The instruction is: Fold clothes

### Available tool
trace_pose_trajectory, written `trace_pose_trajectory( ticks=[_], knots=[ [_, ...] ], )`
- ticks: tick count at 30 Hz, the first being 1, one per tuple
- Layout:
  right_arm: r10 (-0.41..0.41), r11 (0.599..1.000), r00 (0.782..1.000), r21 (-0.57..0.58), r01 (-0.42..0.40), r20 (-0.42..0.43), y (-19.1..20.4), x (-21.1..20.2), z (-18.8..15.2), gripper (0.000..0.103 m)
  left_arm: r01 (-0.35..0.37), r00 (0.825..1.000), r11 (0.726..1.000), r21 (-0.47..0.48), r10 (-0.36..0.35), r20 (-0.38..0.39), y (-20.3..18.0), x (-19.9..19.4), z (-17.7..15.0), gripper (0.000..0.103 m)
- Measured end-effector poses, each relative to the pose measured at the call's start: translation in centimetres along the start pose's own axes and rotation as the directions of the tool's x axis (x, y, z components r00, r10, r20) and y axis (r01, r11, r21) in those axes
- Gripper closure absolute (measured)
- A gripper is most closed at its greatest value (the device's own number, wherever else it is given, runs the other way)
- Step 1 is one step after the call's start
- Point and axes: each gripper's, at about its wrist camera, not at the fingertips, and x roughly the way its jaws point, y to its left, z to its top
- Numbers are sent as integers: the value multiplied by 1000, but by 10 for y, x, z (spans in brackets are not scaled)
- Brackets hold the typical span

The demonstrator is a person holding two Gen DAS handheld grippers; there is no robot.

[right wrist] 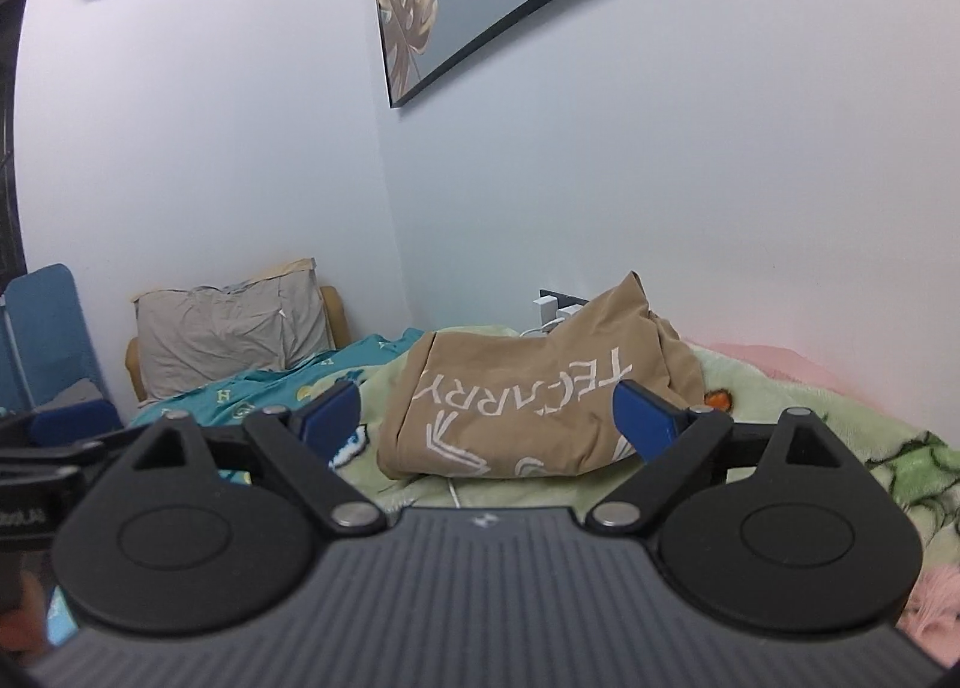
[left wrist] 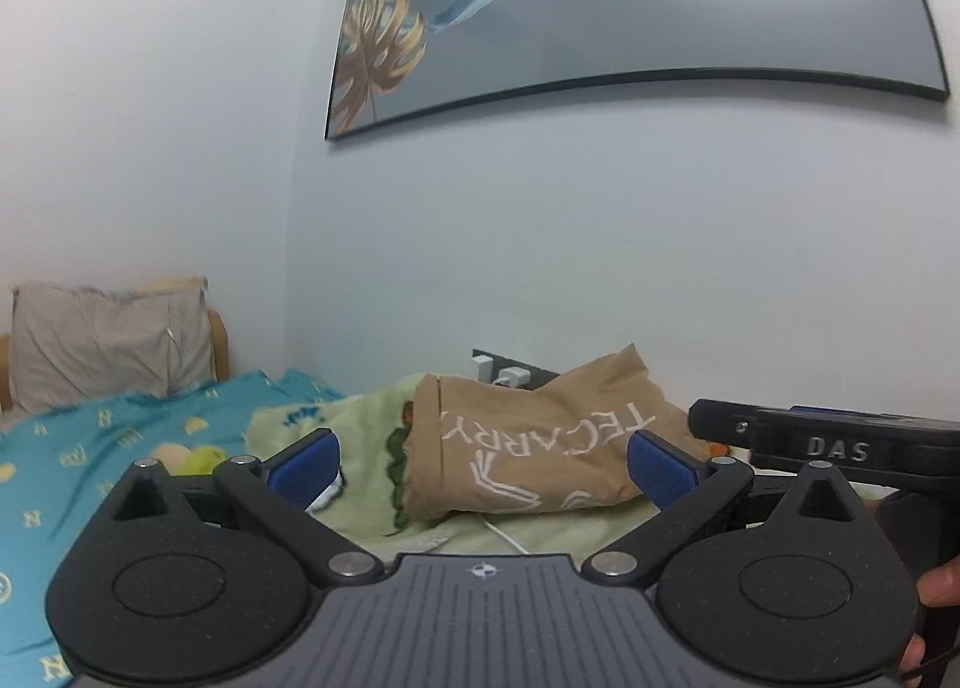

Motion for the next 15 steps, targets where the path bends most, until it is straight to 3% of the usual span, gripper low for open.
trace_pose_trajectory(
  ticks=[15],
  knots=[
    [-54,996,997,-71,57,54,25,-24,-28,11,-55,998,998,20,55,32,5,-33,-42,0]
  ],
)
